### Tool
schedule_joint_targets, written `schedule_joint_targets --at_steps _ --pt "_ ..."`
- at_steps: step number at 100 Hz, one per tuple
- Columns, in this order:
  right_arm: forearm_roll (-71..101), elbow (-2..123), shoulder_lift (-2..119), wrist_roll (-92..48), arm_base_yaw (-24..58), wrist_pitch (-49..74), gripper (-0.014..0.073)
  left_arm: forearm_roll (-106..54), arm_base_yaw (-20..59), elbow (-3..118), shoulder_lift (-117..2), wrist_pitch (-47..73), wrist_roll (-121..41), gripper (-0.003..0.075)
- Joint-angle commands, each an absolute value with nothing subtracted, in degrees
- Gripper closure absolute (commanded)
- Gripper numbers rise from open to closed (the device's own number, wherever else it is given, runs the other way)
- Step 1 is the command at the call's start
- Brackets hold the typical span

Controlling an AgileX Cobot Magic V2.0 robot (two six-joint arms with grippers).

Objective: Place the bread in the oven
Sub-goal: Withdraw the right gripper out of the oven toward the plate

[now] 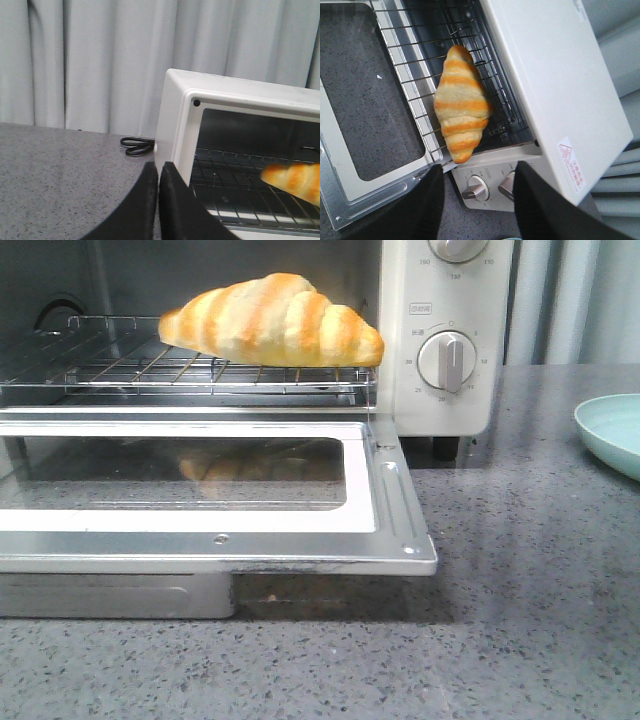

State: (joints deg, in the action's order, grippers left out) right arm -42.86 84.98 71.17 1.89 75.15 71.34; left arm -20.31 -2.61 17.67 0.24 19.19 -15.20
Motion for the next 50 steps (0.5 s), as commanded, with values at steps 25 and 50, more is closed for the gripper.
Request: schedule_joint_targets --at_steps 25,50 --pt "-45.26 85.55 58.3 2.26 75.12 74.77 0.0309 -26.33 -2.76 10.55 1.89 11.86 -18.7 0.0741" --pt "-45.37 78.02 46.94 2.67 75.12 74.77 0.0309 -28.07 -2.76 9.13 1.89 12.83 -18.7 0.0741"
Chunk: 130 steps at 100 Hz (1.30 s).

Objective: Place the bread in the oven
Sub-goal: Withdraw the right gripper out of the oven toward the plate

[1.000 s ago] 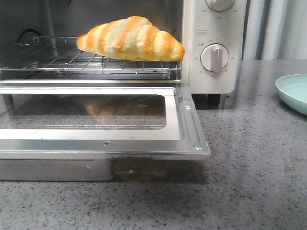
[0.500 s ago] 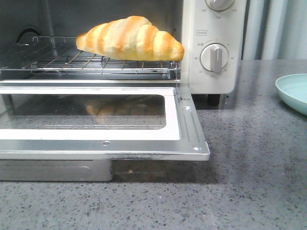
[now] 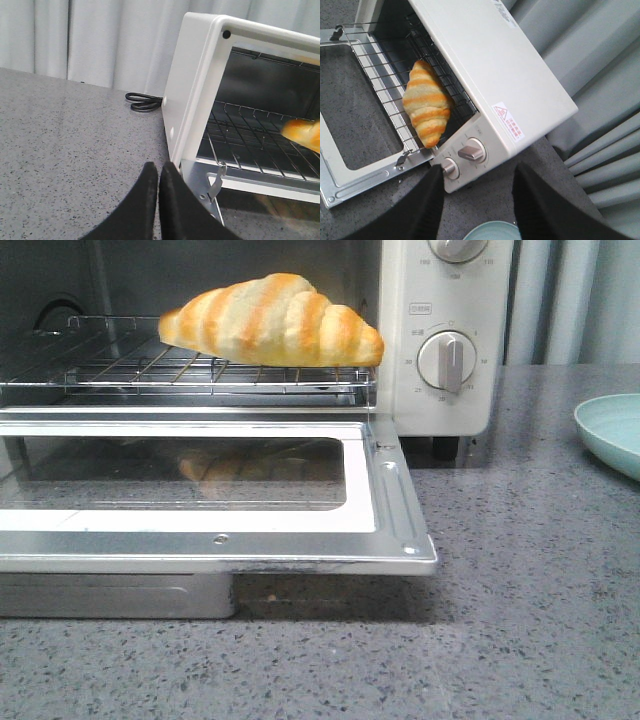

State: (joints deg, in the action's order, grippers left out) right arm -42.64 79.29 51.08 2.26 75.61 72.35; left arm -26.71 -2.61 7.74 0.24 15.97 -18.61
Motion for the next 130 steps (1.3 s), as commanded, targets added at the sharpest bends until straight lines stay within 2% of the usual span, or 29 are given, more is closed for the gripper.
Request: schedule_joint_targets --at_steps 1,39,48,61,130 --pt "-45.37 77.8 46.61 2.67 75.12 74.77 0.031 -28.07 -2.76 9.13 1.89 12.96 -18.7 0.0741" --pt "-45.37 67.72 30.81 3.21 75.12 74.77 0.0323 -28.07 -2.76 9.13 1.89 12.95 -18.7 0.0741" --pt "-45.37 66.17 28.26 3.46 75.12 74.77 0.0424 -28.07 -2.76 9.13 1.89 12.95 -18.7 0.0741" --pt "-45.37 64.68 26.12 3.46 75.12 74.77 0.0673 -28.07 -2.76 9.13 1.89 12.95 -18.7 0.0741" --pt "-43.54 64.51 26.41 6.02 75.12 71.56 0.0664 -28.07 -2.76 9.13 1.89 12.95 -18.7 0.0741"
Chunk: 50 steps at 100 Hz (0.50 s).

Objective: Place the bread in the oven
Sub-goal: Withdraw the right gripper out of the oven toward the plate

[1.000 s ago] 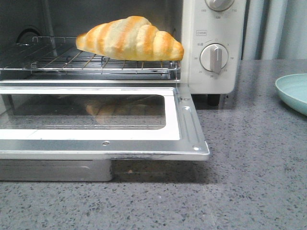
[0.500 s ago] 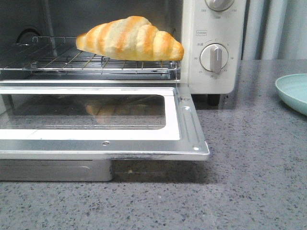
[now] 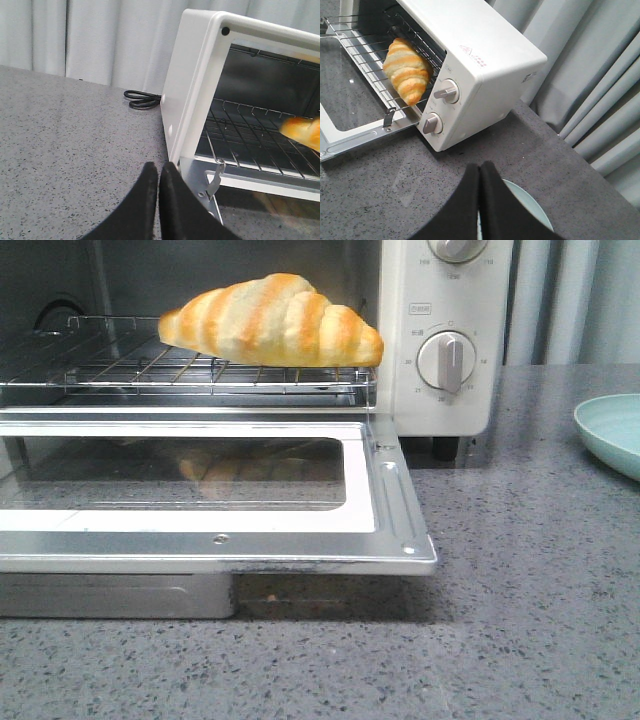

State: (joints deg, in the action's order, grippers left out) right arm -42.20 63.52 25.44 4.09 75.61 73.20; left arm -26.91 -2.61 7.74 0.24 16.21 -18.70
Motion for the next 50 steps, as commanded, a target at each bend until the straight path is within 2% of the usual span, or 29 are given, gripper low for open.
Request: schedule_joint_targets --at_steps 1,36,50 --pt "-43.31 64.51 26.68 6.25 75.12 71.41 0.0664 -28.07 -2.76 9.13 1.89 12.95 -18.7 0.0741" --pt "-38.61 59.08 32.83 19.86 75.12 68.8 0.0664 -28.07 -2.76 9.13 1.89 12.95 -18.7 0.0741" --pt "-36.99 56.04 35.66 20.86 75.12 62.86 0.0664 -28.07 -2.76 9.13 1.89 12.95 -18.7 0.0741"
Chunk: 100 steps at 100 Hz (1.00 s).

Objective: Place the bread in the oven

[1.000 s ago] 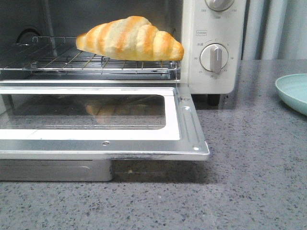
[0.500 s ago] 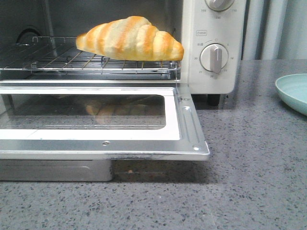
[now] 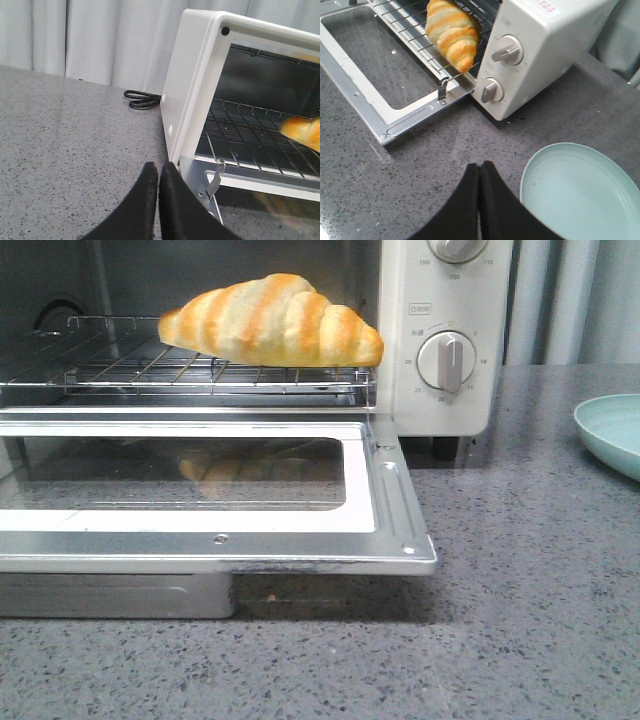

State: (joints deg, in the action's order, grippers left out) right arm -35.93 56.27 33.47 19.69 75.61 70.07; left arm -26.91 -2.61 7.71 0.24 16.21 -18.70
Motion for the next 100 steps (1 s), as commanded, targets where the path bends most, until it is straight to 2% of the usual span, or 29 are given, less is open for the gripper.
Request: schedule_joint_targets --at_steps 1,14,26,50,65,100 --pt "-36.84 56.03 35.68 20.86 75.12 62.0 0.0664 -28.07 -2.76 9.13 1.89 12.95 -18.7 0.0741" --pt "-32.65 55.05 37.09 20.86 74.85 54.37 0.0664 -28.07 -2.76 9.13 1.89 12.95 -18.7 0.0741" --pt "-26.52 53.55 37.21 18.14 70.98 49.29 0.0664 -28.07 -2.76 9.13 1.89 12.95 -18.7 0.0741" --pt "-20.95 48.4 36.74 16.77 54.41 41.75 0.0664 -28.07 -2.76 9.13 1.89 12.95 -18.7 0.0741" --pt "-19.77 44.6 35.55 16.77 43.75 41.3 0.0664 -28.07 -2.76 9.13 1.89 12.95 -18.7 0.0741" --pt "-8.36 29.15 24.4 16.77 16.9 35.02 0.0664 -28.07 -2.76 9.13 1.89 12.95 -18.7 0.0741"
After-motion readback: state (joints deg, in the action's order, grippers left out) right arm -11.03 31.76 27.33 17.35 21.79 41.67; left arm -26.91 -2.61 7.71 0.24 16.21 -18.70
